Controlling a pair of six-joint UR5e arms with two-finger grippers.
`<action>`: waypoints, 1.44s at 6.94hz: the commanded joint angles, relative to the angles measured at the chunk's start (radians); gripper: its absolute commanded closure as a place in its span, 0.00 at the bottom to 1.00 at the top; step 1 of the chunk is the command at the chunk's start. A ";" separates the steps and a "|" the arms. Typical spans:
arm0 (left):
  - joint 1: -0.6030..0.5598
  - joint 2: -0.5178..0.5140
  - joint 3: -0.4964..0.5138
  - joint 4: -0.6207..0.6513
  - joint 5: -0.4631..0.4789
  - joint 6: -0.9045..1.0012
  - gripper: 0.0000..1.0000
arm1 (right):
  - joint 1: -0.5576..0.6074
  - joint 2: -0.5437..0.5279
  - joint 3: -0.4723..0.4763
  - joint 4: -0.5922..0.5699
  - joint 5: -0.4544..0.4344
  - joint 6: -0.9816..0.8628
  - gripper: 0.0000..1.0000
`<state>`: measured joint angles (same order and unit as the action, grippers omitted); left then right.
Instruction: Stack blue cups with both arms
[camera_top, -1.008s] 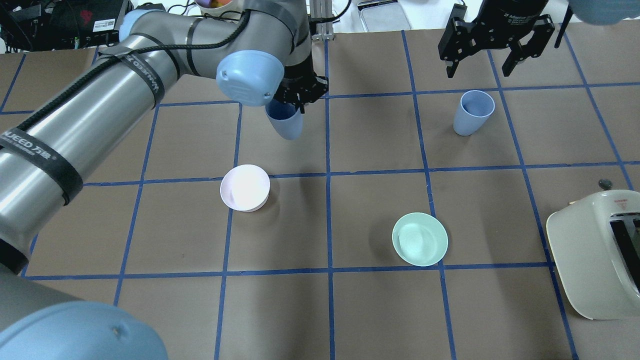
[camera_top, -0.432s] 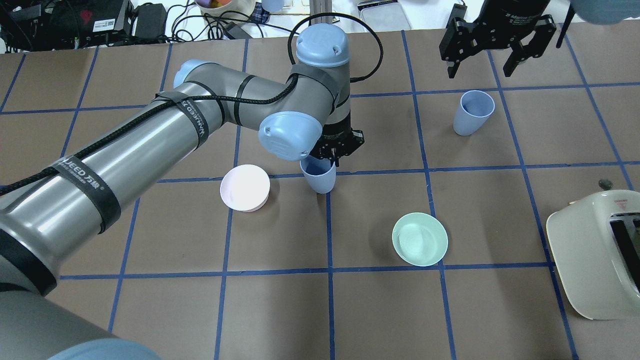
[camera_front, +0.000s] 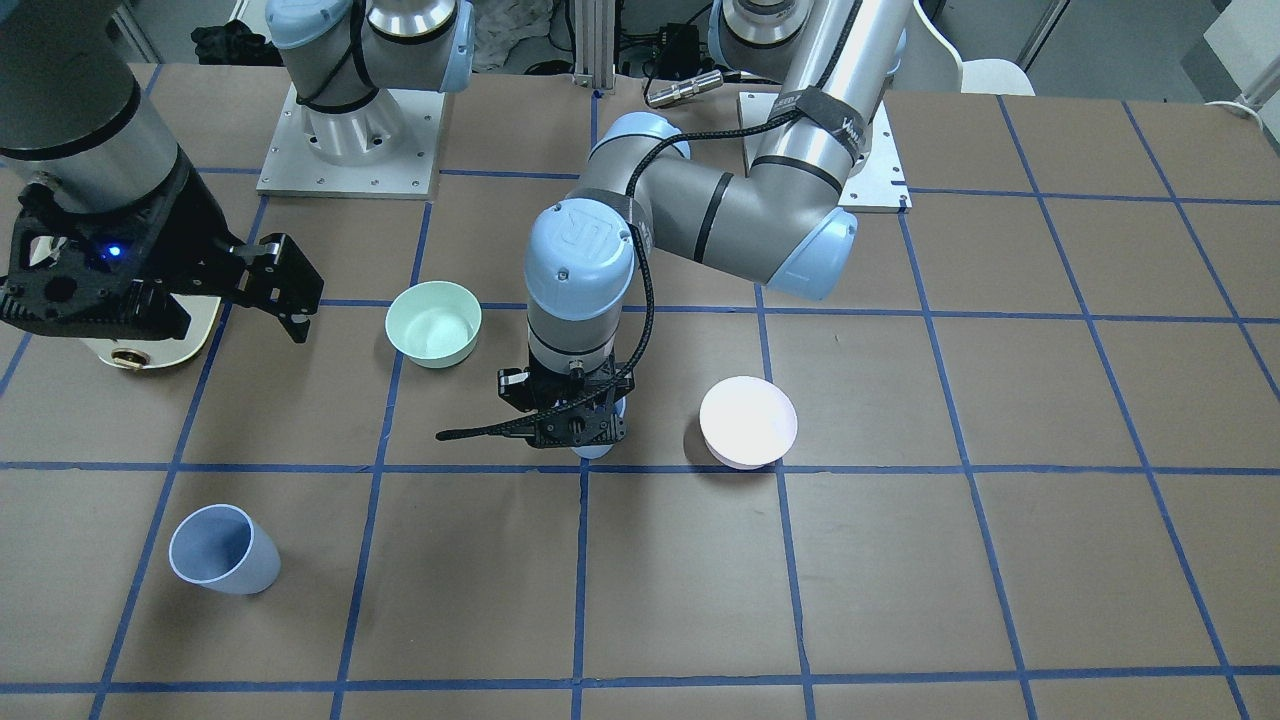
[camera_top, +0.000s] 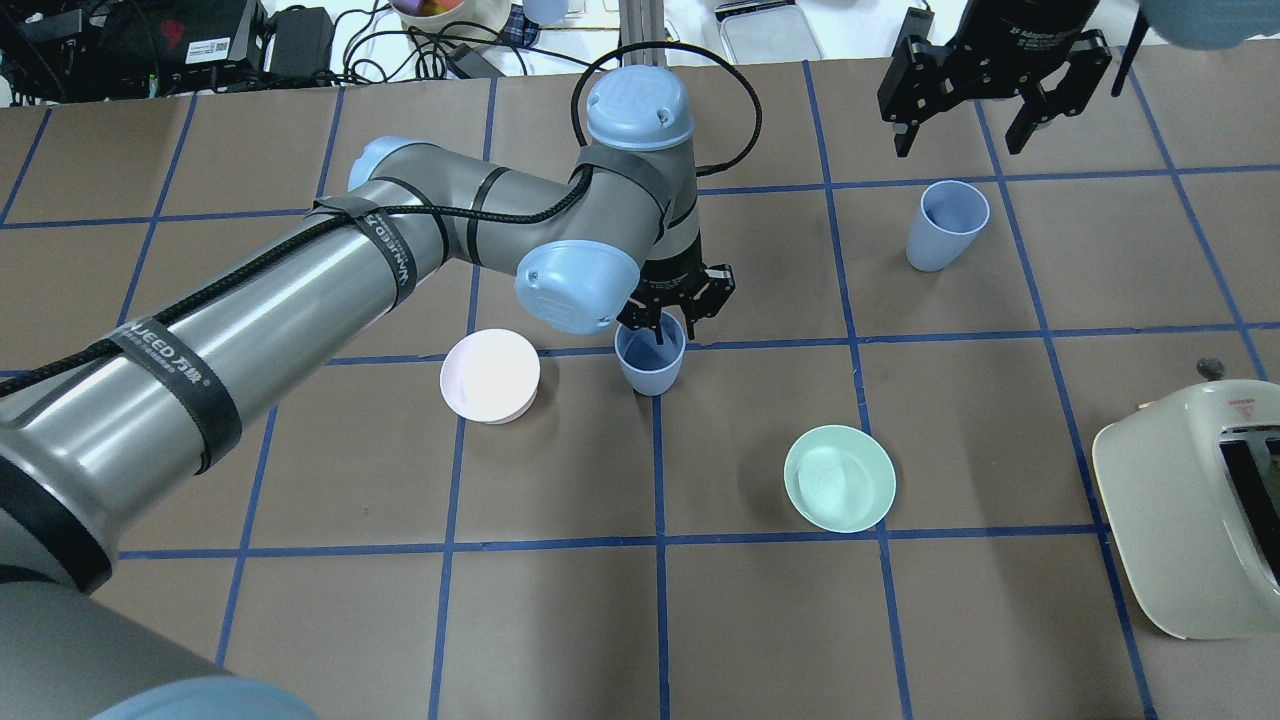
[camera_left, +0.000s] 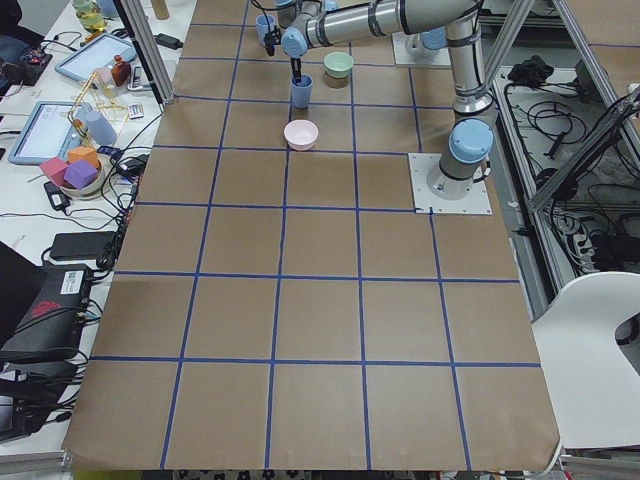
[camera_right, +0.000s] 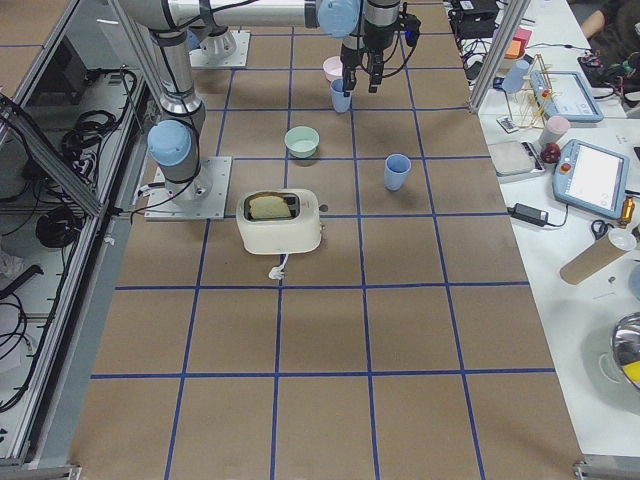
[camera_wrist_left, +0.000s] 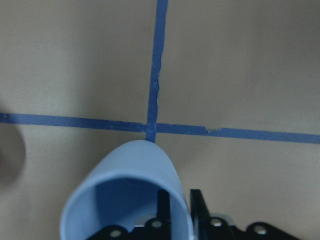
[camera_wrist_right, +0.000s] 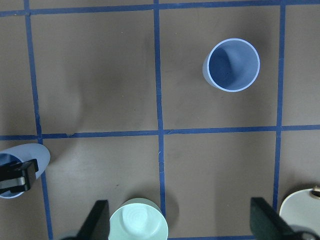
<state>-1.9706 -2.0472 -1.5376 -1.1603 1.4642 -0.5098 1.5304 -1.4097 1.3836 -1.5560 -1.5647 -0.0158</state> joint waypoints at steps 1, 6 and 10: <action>0.057 0.051 0.026 -0.044 -0.015 0.019 0.00 | 0.001 0.000 0.000 0.000 0.000 0.000 0.00; 0.330 0.312 0.276 -0.625 -0.001 0.369 0.00 | -0.107 0.105 -0.011 -0.069 0.003 -0.044 0.00; 0.361 0.488 -0.040 -0.372 0.096 0.402 0.00 | -0.219 0.331 -0.093 -0.264 0.009 -0.116 0.00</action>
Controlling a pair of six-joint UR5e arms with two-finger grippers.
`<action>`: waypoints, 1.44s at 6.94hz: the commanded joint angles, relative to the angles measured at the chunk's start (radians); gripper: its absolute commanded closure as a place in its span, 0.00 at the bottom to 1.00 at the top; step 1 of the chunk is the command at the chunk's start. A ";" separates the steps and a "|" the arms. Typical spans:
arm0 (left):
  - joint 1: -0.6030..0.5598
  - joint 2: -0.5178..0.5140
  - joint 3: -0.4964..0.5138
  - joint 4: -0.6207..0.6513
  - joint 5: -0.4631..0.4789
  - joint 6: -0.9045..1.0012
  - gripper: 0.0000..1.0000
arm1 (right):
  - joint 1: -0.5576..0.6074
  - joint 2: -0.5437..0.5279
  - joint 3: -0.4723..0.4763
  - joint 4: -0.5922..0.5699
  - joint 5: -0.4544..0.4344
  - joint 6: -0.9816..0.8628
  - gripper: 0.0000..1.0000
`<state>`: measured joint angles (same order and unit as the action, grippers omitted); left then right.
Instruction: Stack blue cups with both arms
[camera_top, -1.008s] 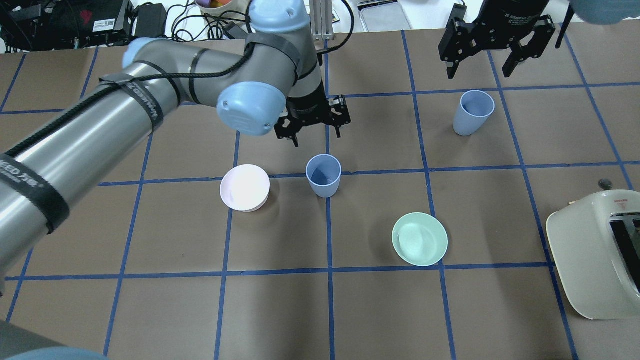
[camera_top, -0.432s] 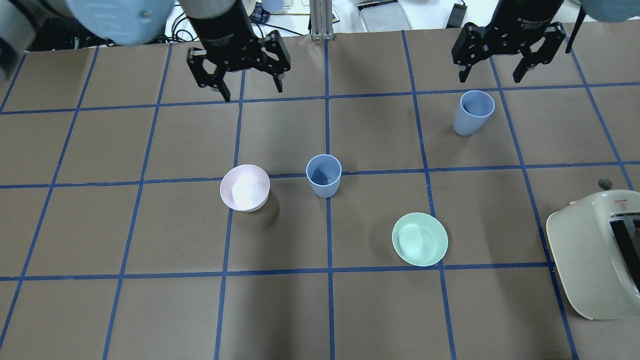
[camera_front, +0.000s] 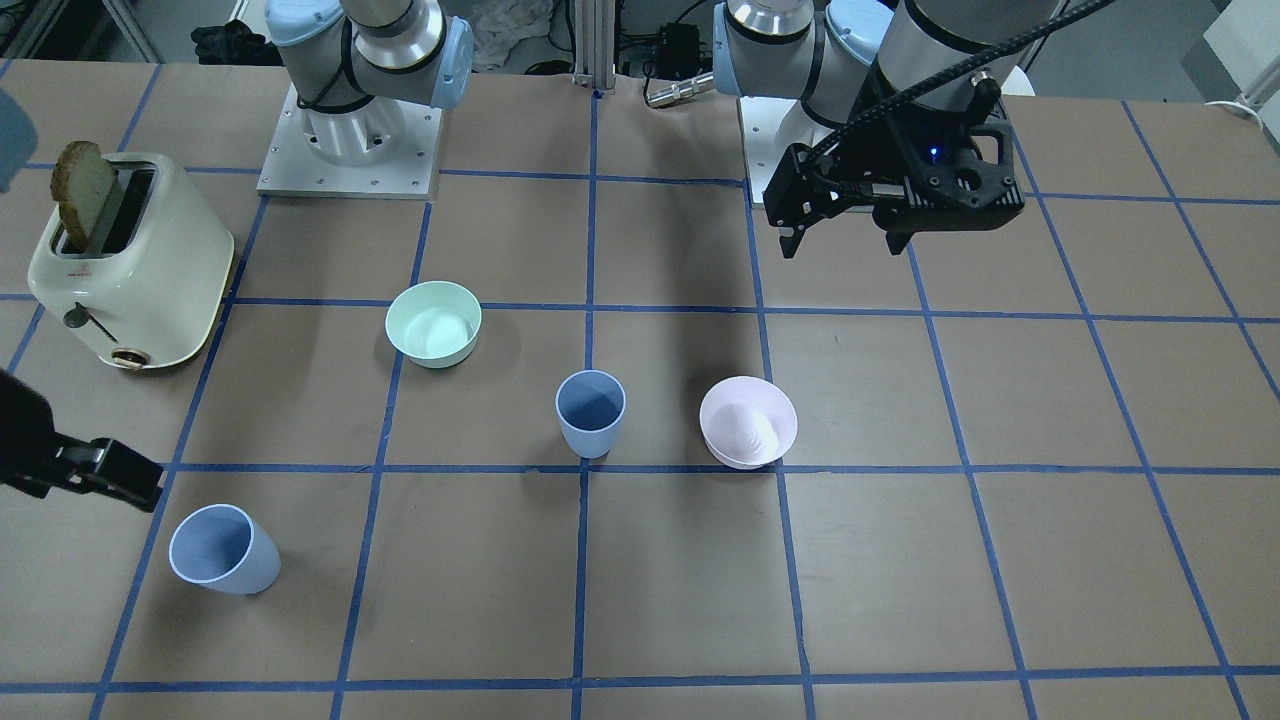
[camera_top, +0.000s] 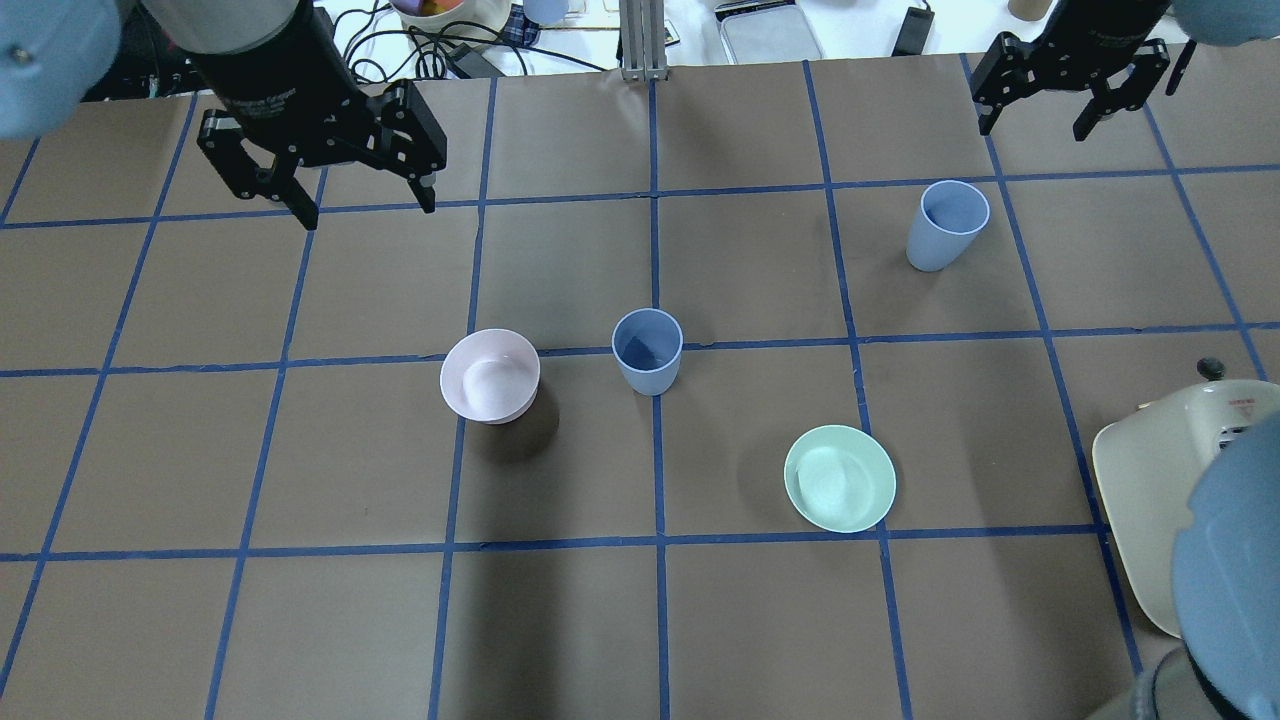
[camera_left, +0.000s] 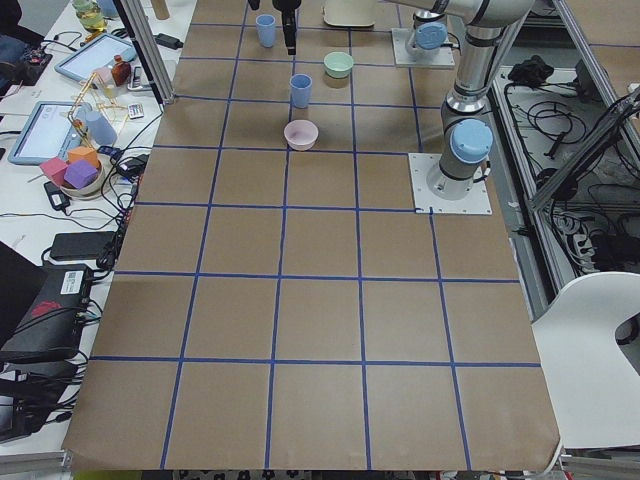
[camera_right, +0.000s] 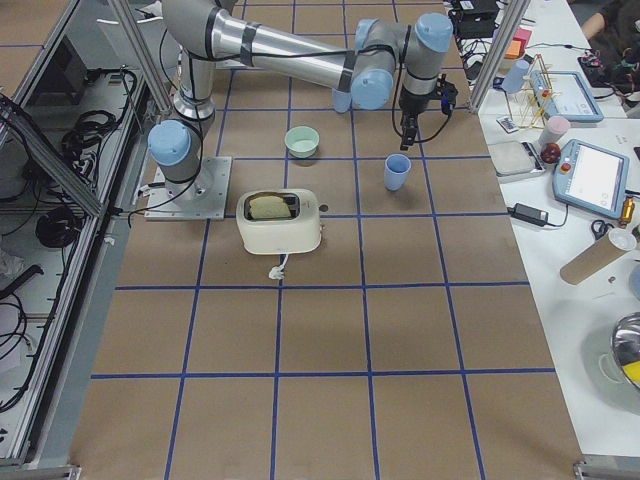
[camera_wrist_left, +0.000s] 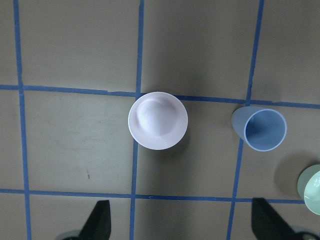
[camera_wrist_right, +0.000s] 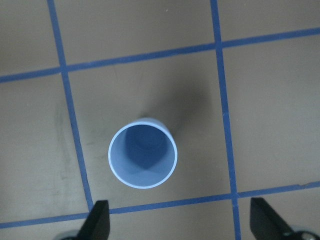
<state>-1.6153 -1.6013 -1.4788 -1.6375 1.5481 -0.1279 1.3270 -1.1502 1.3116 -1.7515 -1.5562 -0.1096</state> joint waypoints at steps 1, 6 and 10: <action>0.011 0.053 -0.129 0.160 0.023 0.060 0.00 | -0.015 0.114 -0.018 -0.115 0.001 -0.036 0.00; 0.029 0.054 -0.121 0.194 0.024 0.062 0.00 | -0.017 0.175 -0.008 -0.155 0.015 -0.087 0.00; 0.035 0.050 -0.112 0.197 0.024 0.062 0.00 | -0.017 0.182 0.018 -0.157 0.022 -0.087 0.02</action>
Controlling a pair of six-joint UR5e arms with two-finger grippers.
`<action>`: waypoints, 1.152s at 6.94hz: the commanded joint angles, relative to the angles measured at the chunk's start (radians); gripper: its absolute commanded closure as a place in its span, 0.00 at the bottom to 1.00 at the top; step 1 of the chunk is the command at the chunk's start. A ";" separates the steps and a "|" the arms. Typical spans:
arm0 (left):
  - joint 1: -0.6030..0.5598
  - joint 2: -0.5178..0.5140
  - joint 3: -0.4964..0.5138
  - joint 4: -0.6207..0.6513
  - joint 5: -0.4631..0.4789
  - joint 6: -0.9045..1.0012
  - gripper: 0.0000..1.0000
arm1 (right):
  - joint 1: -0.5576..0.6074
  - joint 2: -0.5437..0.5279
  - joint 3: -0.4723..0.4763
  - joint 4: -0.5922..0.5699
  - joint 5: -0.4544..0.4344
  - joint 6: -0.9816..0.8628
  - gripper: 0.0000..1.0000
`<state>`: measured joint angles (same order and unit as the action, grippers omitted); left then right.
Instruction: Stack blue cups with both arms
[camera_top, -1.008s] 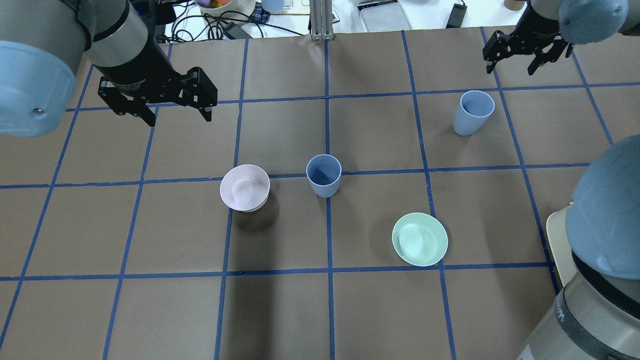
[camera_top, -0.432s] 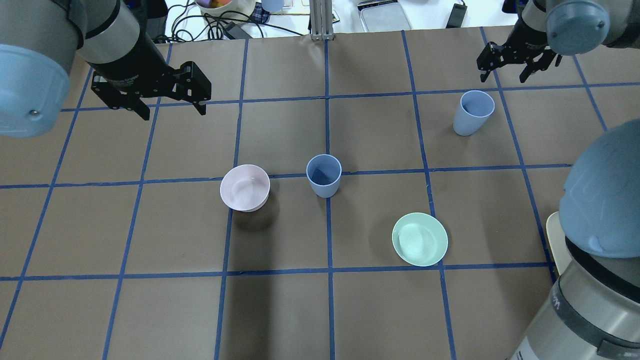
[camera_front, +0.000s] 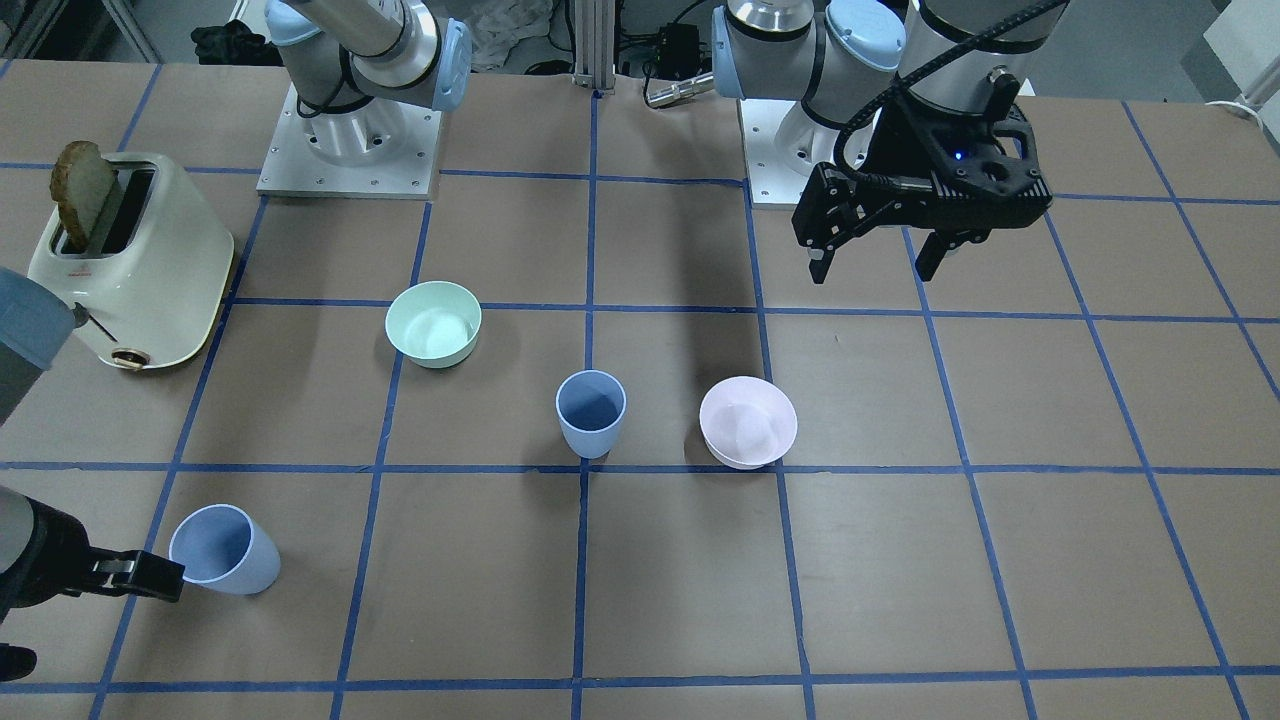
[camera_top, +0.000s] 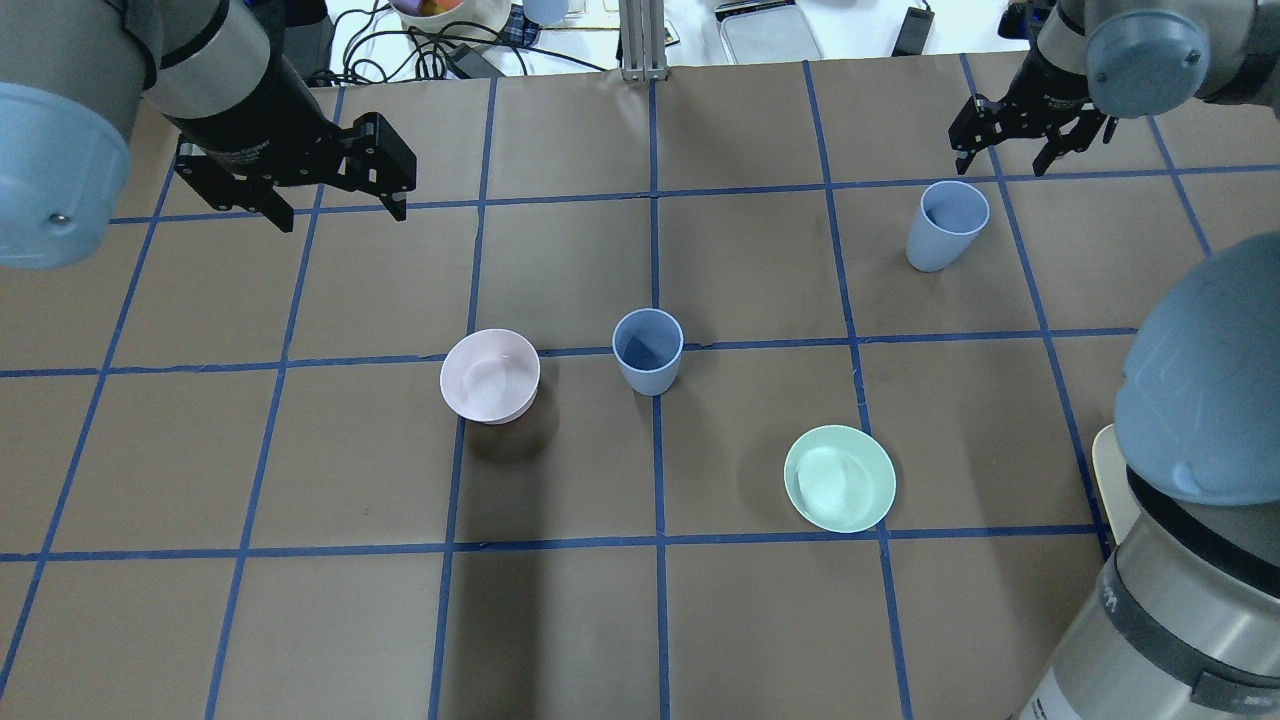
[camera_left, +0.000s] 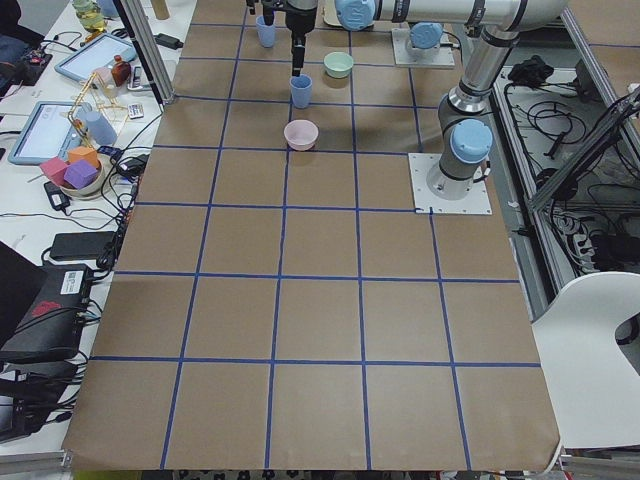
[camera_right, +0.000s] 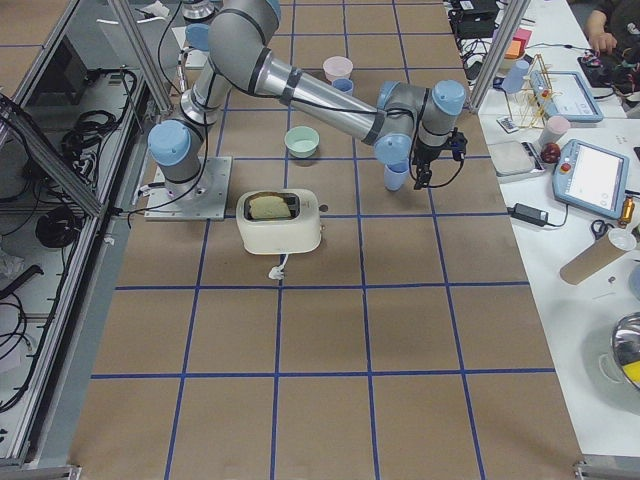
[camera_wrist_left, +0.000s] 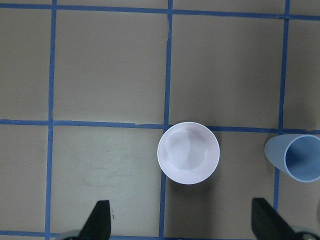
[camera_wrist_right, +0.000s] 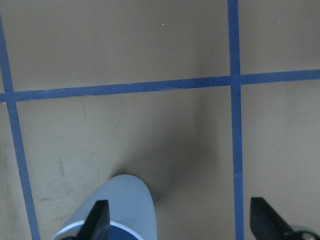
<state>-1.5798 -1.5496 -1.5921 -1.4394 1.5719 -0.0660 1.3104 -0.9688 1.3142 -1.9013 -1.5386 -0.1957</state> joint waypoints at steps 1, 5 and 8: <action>0.001 -0.003 0.001 -0.001 -0.001 0.000 0.00 | 0.000 0.002 0.017 -0.007 0.006 -0.001 0.03; 0.000 -0.003 0.001 -0.001 0.000 0.000 0.00 | 0.000 -0.010 0.007 0.010 0.011 0.001 0.02; 0.000 -0.007 0.003 -0.001 -0.003 0.000 0.00 | 0.001 -0.044 0.068 0.051 0.011 0.007 0.02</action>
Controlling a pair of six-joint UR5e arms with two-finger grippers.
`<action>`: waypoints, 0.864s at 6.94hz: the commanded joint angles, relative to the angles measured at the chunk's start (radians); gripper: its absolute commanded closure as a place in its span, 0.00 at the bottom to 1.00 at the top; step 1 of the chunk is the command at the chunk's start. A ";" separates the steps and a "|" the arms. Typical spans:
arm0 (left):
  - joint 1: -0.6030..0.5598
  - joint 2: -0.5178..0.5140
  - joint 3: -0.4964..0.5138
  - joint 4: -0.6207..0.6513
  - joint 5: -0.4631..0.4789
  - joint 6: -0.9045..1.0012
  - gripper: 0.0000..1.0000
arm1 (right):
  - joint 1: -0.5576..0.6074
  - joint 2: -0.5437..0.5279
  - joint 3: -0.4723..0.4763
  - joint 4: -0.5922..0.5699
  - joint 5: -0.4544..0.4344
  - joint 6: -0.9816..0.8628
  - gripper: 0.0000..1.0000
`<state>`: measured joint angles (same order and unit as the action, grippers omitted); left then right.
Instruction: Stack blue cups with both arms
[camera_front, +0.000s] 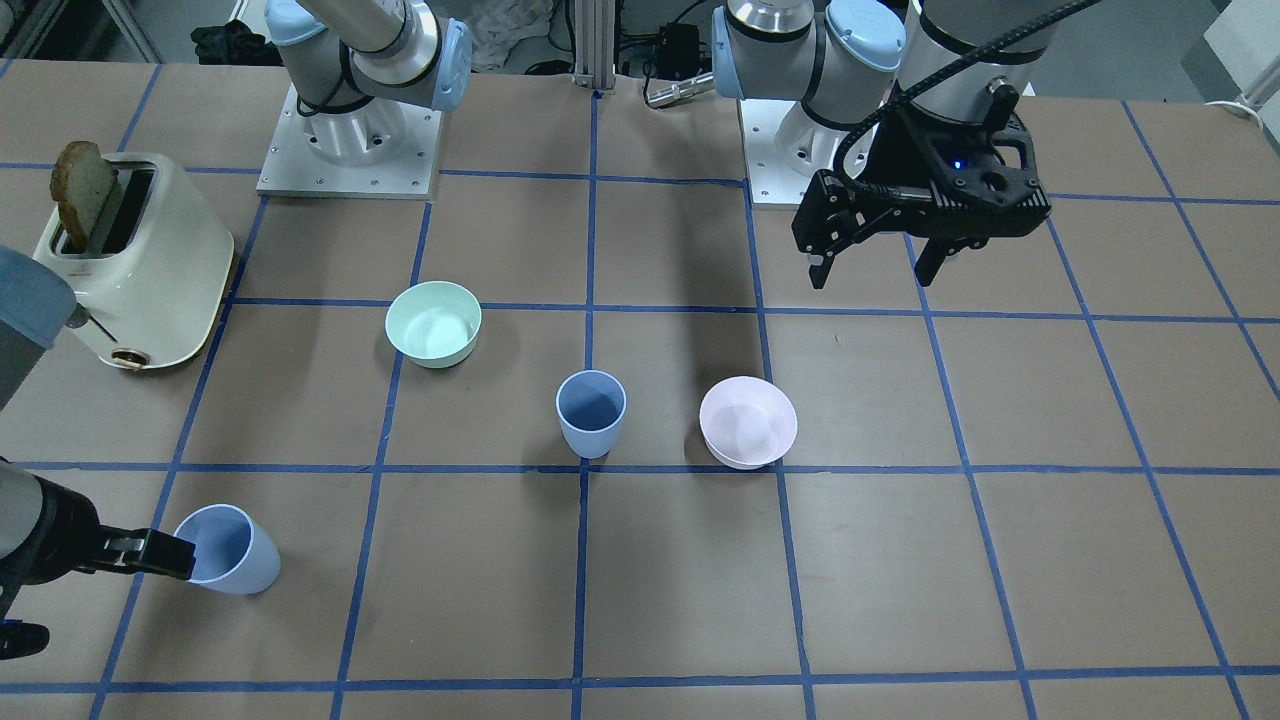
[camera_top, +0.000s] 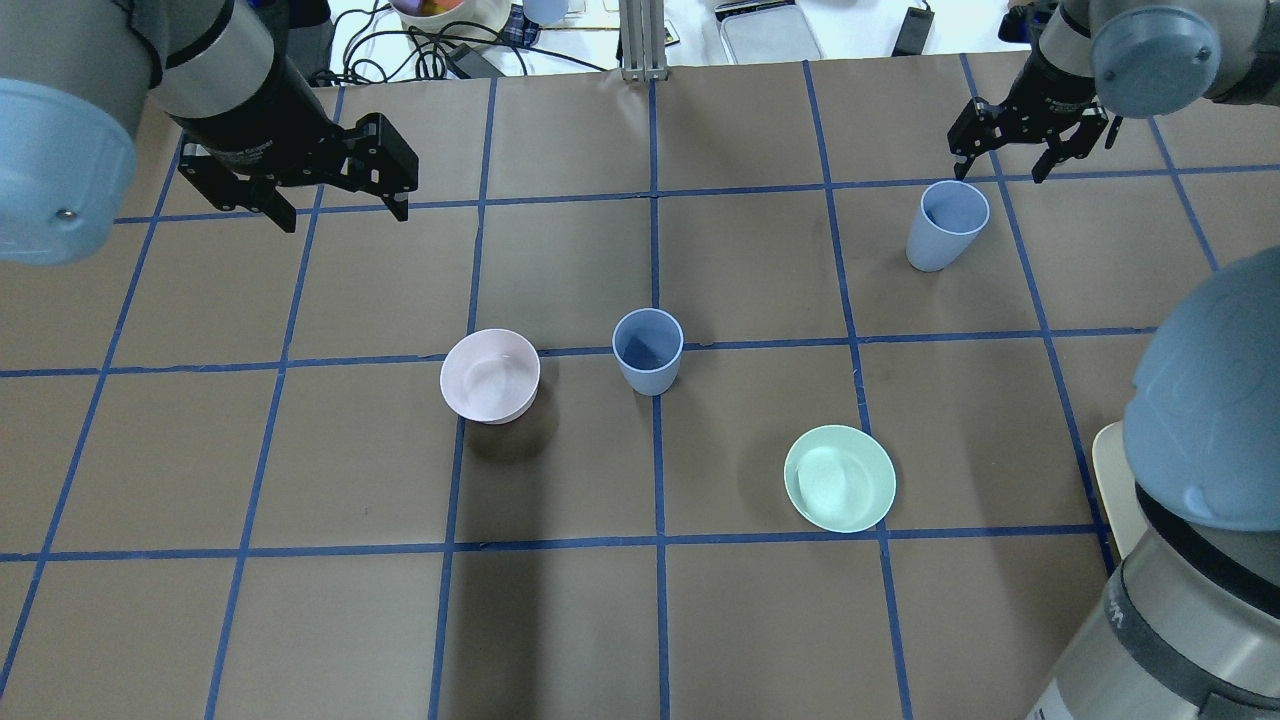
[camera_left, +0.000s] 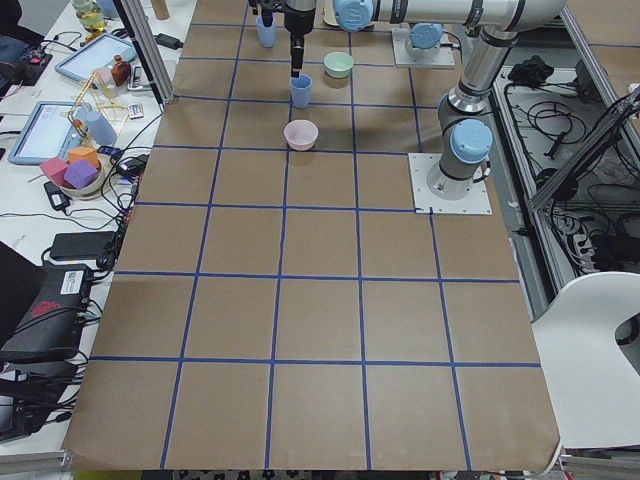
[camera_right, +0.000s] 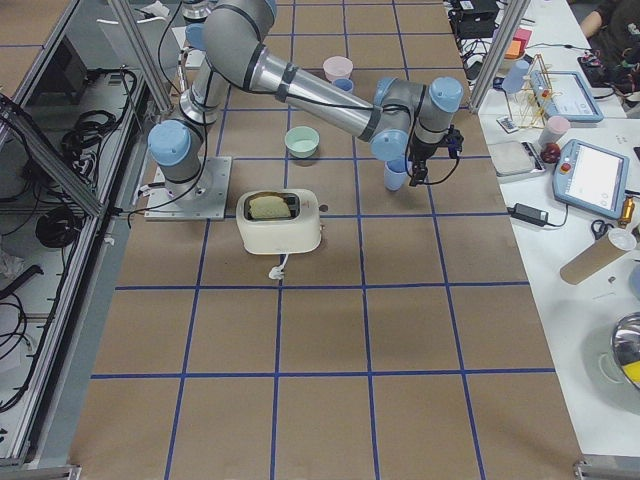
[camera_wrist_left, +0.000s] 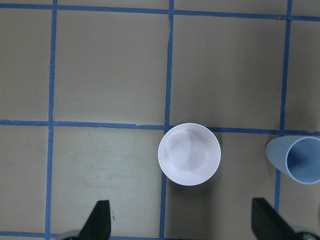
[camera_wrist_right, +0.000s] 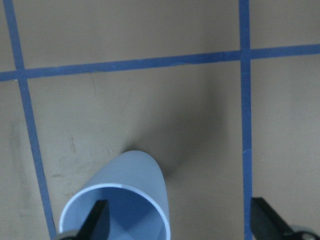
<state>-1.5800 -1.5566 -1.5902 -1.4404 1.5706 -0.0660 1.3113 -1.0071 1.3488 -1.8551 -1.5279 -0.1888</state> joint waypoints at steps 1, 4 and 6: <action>0.000 0.003 0.001 0.000 -0.003 0.000 0.00 | 0.000 -0.005 0.052 -0.012 0.002 0.000 0.02; 0.000 0.000 0.001 0.000 -0.003 -0.002 0.00 | 0.000 0.005 0.065 -0.021 0.000 0.002 0.86; -0.002 0.003 0.001 0.000 -0.003 0.000 0.00 | 0.002 -0.007 0.064 -0.012 0.000 0.006 1.00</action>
<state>-1.5805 -1.5549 -1.5892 -1.4404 1.5676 -0.0671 1.3120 -1.0076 1.4146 -1.8735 -1.5271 -0.1857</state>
